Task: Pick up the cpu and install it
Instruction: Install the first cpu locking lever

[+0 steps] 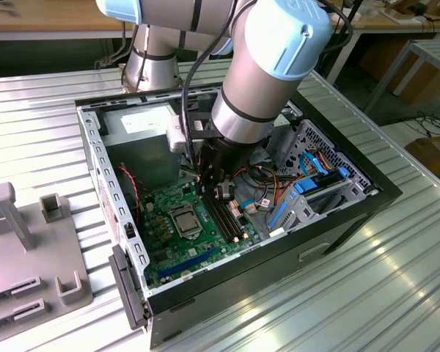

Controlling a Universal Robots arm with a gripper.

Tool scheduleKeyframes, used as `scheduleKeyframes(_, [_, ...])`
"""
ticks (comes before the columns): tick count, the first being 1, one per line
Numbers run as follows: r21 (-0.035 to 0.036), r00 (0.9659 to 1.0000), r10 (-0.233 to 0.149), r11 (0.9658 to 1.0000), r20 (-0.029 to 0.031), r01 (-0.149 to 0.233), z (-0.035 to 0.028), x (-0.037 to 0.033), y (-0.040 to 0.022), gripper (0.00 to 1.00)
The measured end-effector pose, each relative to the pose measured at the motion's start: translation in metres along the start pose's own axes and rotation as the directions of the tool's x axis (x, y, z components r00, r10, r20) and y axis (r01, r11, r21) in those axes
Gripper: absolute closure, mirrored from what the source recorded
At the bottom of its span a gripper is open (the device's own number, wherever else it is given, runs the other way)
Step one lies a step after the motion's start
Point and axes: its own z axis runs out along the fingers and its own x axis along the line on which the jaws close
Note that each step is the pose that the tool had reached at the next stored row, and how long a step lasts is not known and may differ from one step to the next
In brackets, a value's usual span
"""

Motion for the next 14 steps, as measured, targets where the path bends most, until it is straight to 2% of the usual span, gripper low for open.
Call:
scheduleKeyframes(3, [-0.0032,0.9996,-0.027,0.9996,-0.0038,0.027,0.0033,0.0005,-0.0003,0.89])
scheduleKeyframes(6, [-0.0088,0.9976,-0.069,0.9976,-0.007,0.069,0.0068,0.0009,-0.0005,0.89])
scheduleKeyframes(8, [-0.0148,0.9935,-0.113,0.9935,-0.0105,0.113,0.0073,0.001,-0.0005,0.89])
scheduleKeyframes(10, [-0.0178,0.9905,-0.136,0.9905,-0.0158,0.136,0.008,0.0011,-0.0006,0.89])
scheduleKeyframes(11, [-0.0184,0.9895,-0.142,0.9897,-0.0236,0.142,0.0085,0.0011,-0.0007,0.89])
scheduleKeyframes(14, [-0.0174,0.988,-0.145,0.9894,-0.0521,0.144,0.0095,0.0012,-0.0007,0.89])
